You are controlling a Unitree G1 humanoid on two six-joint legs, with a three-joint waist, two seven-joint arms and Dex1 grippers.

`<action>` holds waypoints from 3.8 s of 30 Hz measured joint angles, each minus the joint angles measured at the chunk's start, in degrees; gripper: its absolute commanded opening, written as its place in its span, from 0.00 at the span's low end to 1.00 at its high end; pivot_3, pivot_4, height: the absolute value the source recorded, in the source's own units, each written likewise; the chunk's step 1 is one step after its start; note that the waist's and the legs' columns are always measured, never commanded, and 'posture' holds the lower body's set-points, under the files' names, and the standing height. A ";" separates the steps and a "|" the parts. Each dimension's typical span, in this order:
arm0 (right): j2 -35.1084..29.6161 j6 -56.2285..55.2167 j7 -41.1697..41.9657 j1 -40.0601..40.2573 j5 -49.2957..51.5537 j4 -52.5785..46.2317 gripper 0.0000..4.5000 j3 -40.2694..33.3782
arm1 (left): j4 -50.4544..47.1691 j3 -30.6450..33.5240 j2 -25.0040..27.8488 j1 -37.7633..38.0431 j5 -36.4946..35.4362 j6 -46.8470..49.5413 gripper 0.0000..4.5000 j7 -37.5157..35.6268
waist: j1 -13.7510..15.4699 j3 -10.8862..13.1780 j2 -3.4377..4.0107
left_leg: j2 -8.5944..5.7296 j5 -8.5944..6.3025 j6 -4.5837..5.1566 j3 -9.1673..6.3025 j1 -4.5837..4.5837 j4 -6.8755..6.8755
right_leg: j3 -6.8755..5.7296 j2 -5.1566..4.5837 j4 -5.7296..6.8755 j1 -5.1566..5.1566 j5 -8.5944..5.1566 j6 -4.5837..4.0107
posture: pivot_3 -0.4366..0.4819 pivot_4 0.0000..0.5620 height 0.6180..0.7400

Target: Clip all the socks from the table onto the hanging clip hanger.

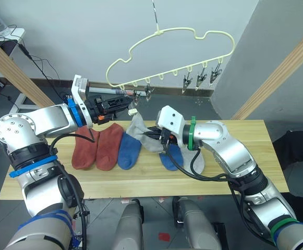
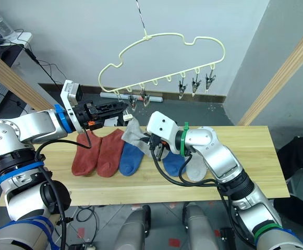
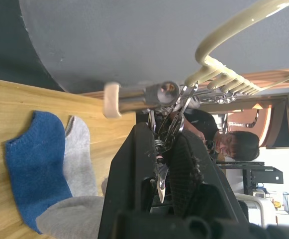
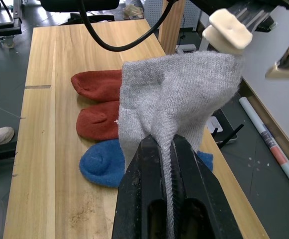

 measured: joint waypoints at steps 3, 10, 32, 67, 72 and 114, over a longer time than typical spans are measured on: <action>-0.05 0.22 0.05 0.00 0.29 -0.57 0.01 0.01 | 0.00 -0.08 0.00 0.00 0.02 -0.17 0.07 0.02 | 0.00 0.00 0.00 | 0.00 0.00 0.00 0.00 0.00 0.00 | 0.00 0.00 -0.01 0.00 0.00 0.00 | 0.48 0.60 1.00; -0.18 0.31 0.35 0.00 0.58 -1.50 0.01 0.05 | 0.00 -0.10 0.02 0.00 0.03 -0.47 0.07 0.08 | 0.00 0.00 0.00 | 0.00 0.00 0.00 0.00 0.00 0.00 | 0.00 0.00 0.00 0.00 0.00 0.00 | 0.48 0.60 1.00; 0.41 1.08 1.02 -0.05 1.00 -2.39 0.01 0.25 | -0.08 -1.69 0.27 0.44 0.18 -1.69 0.07 -0.22 | -0.01 0.00 0.00 | 0.01 0.00 0.00 0.00 0.00 0.00 | 0.00 0.00 0.00 0.00 0.00 0.00 | 0.48 0.60 1.00; 0.35 -1.52 1.04 -0.82 -0.55 0.43 0.01 1.57 | -0.63 -1.77 0.51 1.20 -0.01 -3.36 0.07 -0.16 | 0.02 0.00 0.00 | 0.01 0.00 0.00 0.00 0.00 0.00 | 0.00 -0.01 0.00 -0.01 0.00 0.00 | 0.49 0.58 1.00; 0.76 -2.24 0.98 -1.09 -0.85 1.40 0.01 1.57 | -1.11 -1.77 0.54 1.40 -0.07 -3.06 0.07 -0.17 | 0.02 0.00 0.00 | 0.01 0.00 -0.01 0.00 0.00 0.00 | 0.00 -0.02 0.01 -0.01 0.00 0.00 | 0.49 0.58 1.00; 1.94 6.28 -0.17 -5.37 -0.33 2.04 0.01 1.48 | -2.19 -3.02 1.17 1.94 0.11 -3.68 0.07 -1.20 | -0.01 0.00 0.00 | 0.02 -0.04 0.07 0.00 -0.01 0.00 | 0.01 -0.03 0.02 -0.02 0.00 0.00 | 0.48 0.60 1.00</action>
